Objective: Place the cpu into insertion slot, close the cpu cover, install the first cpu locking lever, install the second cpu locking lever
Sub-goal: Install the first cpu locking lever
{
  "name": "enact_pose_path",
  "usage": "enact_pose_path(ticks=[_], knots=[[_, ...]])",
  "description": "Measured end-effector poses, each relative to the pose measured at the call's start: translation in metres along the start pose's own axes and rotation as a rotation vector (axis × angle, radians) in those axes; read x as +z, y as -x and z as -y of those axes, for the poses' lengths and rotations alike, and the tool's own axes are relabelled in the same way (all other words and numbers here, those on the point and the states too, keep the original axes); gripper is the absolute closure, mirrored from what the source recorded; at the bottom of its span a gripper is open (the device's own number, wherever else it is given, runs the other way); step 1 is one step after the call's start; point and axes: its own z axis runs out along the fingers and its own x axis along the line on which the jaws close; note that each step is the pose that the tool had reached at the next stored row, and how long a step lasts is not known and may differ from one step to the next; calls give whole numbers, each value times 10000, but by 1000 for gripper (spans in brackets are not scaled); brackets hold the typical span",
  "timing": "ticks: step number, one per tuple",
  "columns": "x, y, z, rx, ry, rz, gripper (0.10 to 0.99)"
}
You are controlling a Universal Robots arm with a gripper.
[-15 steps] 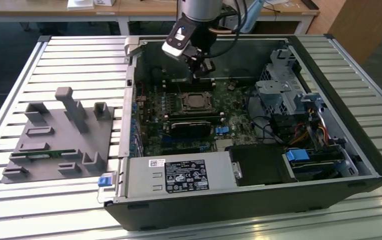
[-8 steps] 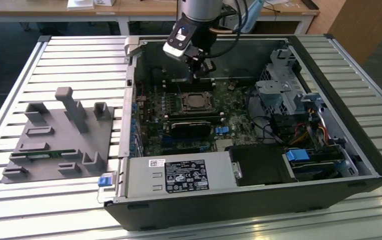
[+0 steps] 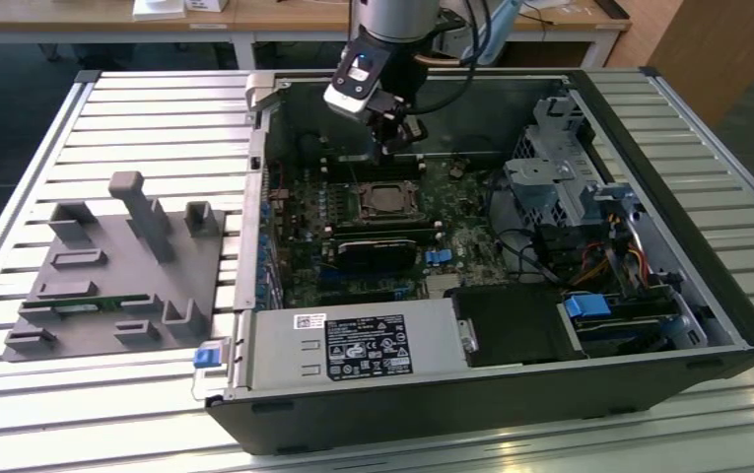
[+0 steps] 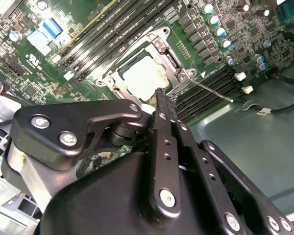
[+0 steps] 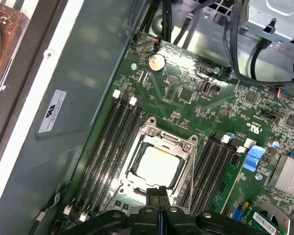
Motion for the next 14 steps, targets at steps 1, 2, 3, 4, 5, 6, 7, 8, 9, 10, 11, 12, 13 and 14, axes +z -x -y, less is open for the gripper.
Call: enact_pose_path(ticks=[1, 2, 3, 4, 5, 6, 7, 8, 9, 10, 11, 12, 13, 14], knots=[[0, 0, 0, -40, 0, 0, 980], [0, 0, 0, -75, 0, -1, 980], [0, 0, 0, -109, -2, 0, 980], [0, 0, 0, -145, -2, 0, 980], [0, 0, 0, -182, -2, 0, 980], [0, 0, 0, -219, -3, 0, 980], [0, 0, 0, -256, -3, 0, 980], [0, 0, 0, -361, -5, 0, 980], [0, 0, 0, -433, -5, 0, 980], [0, 0, 0, -467, -6, 0, 980], [0, 0, 0, -499, -6, 0, 980], [0, 0, 0, -531, -7, 0, 980], [0, 0, 0, -563, -7, 0, 980], [0, 0, 0, -594, -7, 0, 980]])
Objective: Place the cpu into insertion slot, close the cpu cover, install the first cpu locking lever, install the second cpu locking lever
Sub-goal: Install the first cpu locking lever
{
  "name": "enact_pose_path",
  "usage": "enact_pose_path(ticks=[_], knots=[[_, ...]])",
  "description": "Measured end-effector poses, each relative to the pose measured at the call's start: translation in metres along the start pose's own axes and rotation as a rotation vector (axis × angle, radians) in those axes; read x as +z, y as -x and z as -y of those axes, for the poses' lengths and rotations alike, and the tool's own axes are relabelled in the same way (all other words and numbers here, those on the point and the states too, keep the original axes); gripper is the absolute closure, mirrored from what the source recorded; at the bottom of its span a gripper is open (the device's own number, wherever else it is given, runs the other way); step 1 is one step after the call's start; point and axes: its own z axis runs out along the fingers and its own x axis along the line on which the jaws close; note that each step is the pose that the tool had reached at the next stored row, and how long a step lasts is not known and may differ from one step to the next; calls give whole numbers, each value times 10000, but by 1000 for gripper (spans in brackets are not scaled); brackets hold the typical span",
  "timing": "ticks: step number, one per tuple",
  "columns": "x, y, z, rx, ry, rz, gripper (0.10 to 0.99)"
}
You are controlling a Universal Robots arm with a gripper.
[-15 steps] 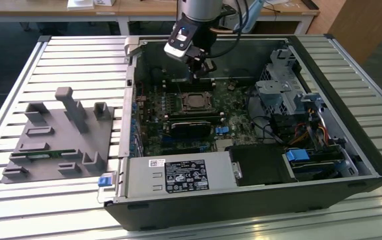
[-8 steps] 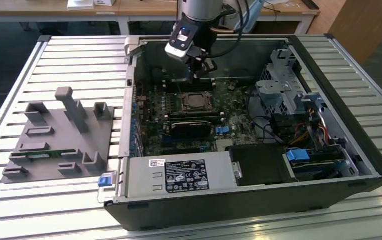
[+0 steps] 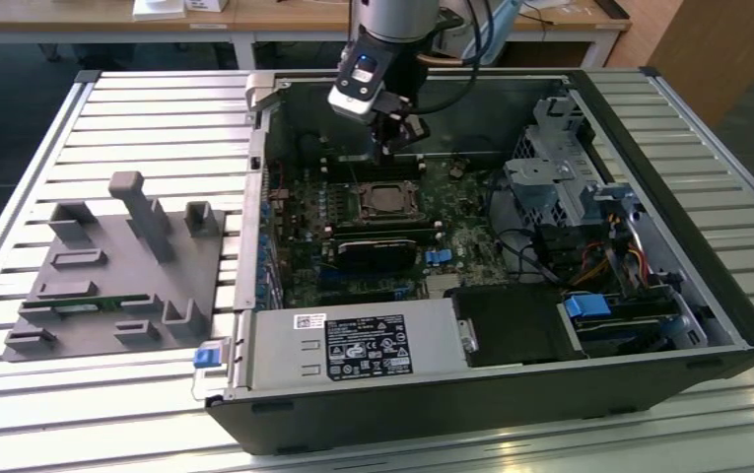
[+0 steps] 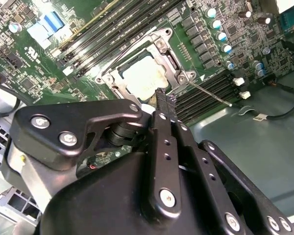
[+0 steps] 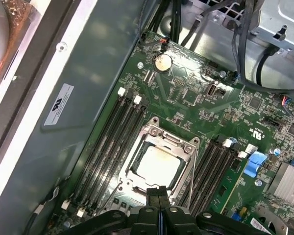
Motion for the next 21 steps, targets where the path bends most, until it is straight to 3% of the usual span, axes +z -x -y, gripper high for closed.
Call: enact_pose_path(ticks=[21], knots=[[0, 0, 0, -670, -9, 0, 980]])
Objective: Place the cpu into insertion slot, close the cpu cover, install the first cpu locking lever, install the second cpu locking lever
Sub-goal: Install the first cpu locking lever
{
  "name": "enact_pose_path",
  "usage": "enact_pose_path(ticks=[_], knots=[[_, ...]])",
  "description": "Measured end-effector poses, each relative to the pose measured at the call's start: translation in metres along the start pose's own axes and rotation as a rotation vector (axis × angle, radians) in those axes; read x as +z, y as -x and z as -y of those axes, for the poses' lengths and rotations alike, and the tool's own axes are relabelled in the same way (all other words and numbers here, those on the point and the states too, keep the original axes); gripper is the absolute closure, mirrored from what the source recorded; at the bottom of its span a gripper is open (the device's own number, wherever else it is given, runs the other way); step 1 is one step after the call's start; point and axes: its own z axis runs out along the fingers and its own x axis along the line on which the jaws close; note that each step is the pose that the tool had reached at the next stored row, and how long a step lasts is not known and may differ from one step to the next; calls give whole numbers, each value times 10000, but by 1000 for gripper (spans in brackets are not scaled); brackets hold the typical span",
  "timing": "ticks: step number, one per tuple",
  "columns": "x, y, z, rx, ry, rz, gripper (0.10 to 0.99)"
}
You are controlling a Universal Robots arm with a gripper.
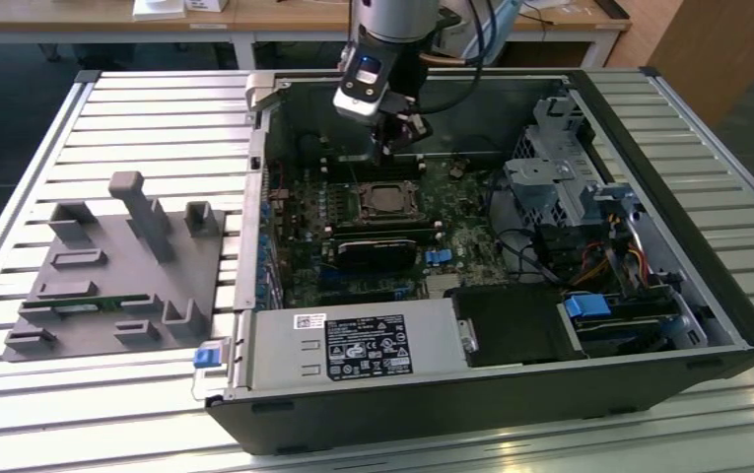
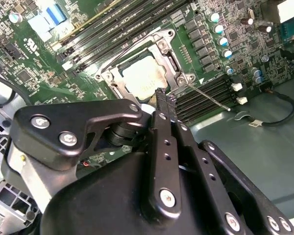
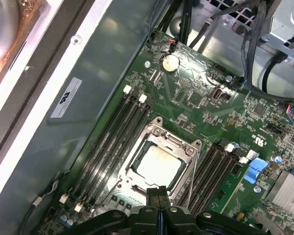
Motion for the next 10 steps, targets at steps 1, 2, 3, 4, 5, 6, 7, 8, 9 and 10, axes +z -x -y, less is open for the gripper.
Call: enact_pose_path(ticks=[1, 2, 3, 4, 5, 6, 7, 8, 9, 10], knots=[[0, 0, 0, -44, -1, 0, 980], [0, 0, 0, -93, -1, 0, 980], [0, 0, 0, -147, -2, 0, 980], [0, 0, 0, -217, -3, 0, 980], [0, 0, 0, -303, -4, 0, 980], [0, 0, 0, -399, -5, 0, 980], [0, 0, 0, -501, -7, 1, 980], [0, 0, 0, -612, -8, 1, 980], [0, 0, 0, -740, -10, 1, 980], [0, 0, 0, -884, -12, 1, 980]])
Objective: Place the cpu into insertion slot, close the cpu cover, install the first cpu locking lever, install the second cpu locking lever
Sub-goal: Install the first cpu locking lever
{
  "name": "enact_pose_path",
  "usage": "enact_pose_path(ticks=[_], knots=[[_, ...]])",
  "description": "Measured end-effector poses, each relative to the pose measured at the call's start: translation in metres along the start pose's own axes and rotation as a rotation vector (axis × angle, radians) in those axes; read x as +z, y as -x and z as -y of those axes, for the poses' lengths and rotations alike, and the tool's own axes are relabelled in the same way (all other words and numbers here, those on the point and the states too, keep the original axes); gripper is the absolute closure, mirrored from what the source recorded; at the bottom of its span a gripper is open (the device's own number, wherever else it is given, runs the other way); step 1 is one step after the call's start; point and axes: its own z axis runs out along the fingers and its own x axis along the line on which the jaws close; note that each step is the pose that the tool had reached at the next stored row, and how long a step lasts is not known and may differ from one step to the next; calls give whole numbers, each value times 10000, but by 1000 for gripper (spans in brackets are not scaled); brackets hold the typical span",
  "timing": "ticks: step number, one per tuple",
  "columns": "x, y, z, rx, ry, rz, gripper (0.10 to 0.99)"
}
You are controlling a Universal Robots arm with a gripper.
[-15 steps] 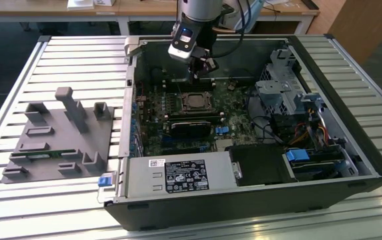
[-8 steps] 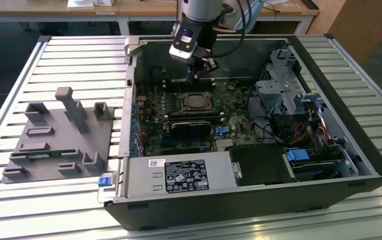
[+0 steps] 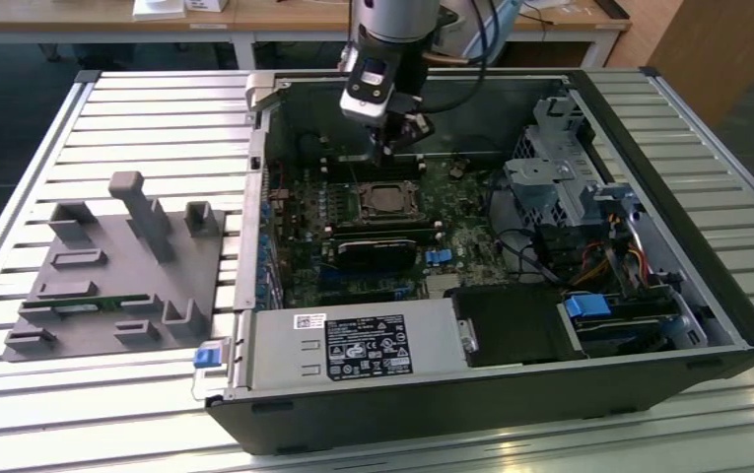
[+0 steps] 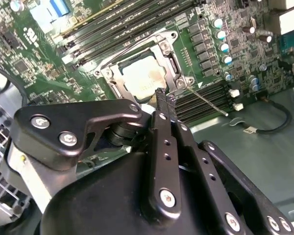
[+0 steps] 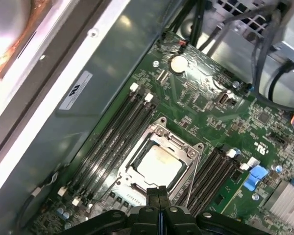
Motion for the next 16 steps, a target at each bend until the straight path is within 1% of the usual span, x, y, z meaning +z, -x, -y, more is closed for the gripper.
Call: enact_pose_path(ticks=[5, 16], knots=[[0, 0, 0, -709, -8, 0, 980], [0, 0, 0, -1658, -18, 3, 980]])
